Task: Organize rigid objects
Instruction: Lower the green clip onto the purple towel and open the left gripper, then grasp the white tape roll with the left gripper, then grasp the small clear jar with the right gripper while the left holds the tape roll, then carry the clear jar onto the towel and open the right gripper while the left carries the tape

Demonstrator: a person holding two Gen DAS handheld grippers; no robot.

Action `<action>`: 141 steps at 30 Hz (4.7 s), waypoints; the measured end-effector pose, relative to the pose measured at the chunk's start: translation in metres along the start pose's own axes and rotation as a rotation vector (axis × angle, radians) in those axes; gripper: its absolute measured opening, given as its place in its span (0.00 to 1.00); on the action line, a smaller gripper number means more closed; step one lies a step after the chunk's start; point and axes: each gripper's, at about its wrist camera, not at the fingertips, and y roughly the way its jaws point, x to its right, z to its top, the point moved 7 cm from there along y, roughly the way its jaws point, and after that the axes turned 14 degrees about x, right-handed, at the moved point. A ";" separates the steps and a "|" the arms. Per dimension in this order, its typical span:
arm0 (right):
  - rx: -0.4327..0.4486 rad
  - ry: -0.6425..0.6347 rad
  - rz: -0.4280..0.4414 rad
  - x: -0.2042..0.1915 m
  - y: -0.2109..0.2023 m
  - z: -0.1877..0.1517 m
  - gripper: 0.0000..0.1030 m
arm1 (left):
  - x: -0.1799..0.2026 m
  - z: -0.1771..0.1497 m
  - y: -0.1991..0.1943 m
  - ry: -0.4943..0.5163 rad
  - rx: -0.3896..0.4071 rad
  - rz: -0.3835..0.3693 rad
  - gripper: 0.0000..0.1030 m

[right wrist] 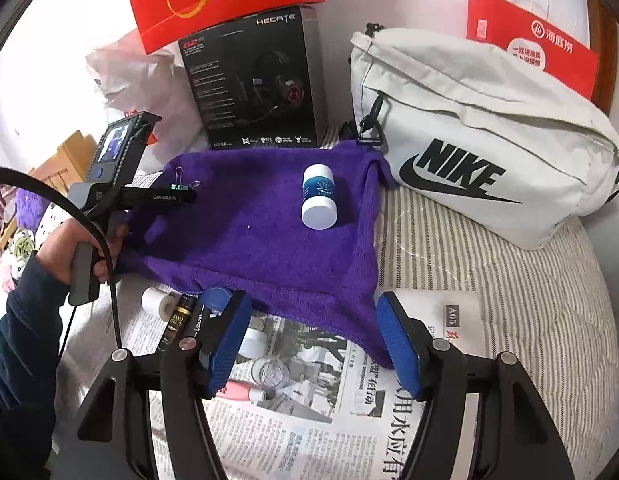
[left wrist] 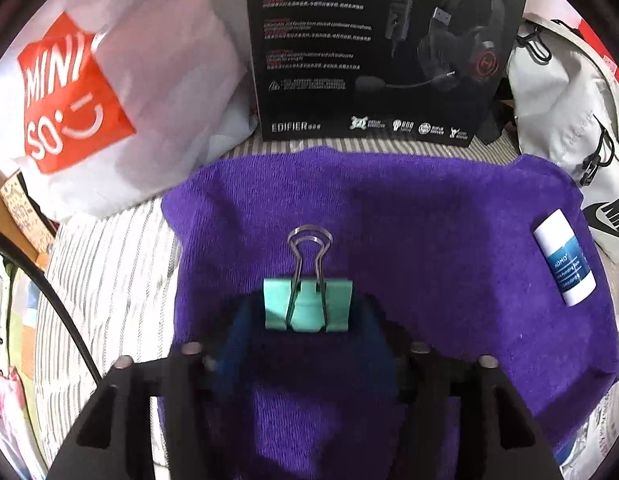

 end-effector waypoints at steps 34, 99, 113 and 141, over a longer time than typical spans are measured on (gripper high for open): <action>0.012 0.031 -0.033 -0.007 -0.065 -0.032 0.64 | 0.067 -0.113 -0.113 -0.053 0.028 -0.199 0.48; -0.033 -0.104 -0.059 -0.012 0.028 -0.080 0.26 | 0.060 -0.127 -0.118 0.058 0.157 -0.099 0.29; -0.025 -0.067 -0.009 -0.014 0.017 -0.069 0.26 | 0.056 -0.128 -0.124 0.042 0.116 -0.135 0.28; 0.086 -0.097 0.029 -0.016 0.013 0.021 0.26 | -0.006 -0.059 -0.159 -0.061 0.219 -0.110 0.28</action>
